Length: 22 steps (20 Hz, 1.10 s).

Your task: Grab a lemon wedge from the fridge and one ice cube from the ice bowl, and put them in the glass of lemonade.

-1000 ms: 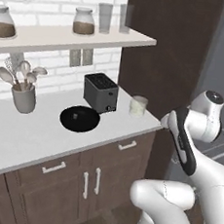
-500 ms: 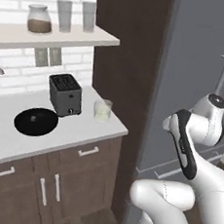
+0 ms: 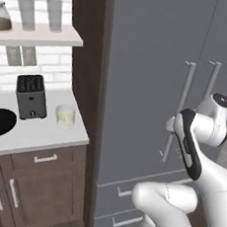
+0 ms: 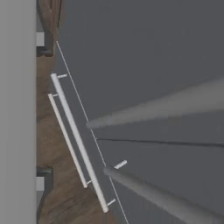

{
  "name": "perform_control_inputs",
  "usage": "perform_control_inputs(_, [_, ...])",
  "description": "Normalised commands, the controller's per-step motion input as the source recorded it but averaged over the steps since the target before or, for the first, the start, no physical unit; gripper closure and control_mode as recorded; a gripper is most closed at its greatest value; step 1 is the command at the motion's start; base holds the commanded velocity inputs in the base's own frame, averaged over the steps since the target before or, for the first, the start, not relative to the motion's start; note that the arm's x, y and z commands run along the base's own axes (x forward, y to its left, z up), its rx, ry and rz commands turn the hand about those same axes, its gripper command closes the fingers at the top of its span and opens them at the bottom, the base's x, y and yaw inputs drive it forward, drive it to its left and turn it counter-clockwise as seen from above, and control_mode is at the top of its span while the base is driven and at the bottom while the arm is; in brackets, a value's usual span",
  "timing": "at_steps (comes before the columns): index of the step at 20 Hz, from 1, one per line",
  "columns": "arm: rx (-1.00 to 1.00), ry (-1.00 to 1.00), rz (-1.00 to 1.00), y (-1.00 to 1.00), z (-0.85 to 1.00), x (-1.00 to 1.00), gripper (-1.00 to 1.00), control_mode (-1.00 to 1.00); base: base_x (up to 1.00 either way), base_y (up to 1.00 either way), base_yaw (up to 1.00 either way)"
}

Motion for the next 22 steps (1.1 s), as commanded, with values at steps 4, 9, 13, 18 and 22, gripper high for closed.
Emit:
perform_control_inputs(4, [0.00, 0.00, 0.00, 0.00, 0.00, 0.00, -1.00, 1.00, 0.00, -0.80, 0.26])
perform_control_inputs(9, [0.00, 0.00, 0.00, 0.00, 0.00, 0.00, -1.00, 1.00, -0.05, -0.43, 0.19])
perform_control_inputs(13, [0.00, 0.00, 0.00, 0.00, 0.00, 0.00, -1.00, 1.00, -0.27, -0.25, 0.19])
perform_control_inputs(18, [0.00, 0.00, 0.00, 0.00, 0.00, 0.00, -1.00, 1.00, -0.48, -0.25, 0.28])
perform_control_inputs(22, [0.00, 0.00, 0.00, 0.00, 0.00, 0.00, -1.00, 1.00, -0.26, -0.37, 0.24])
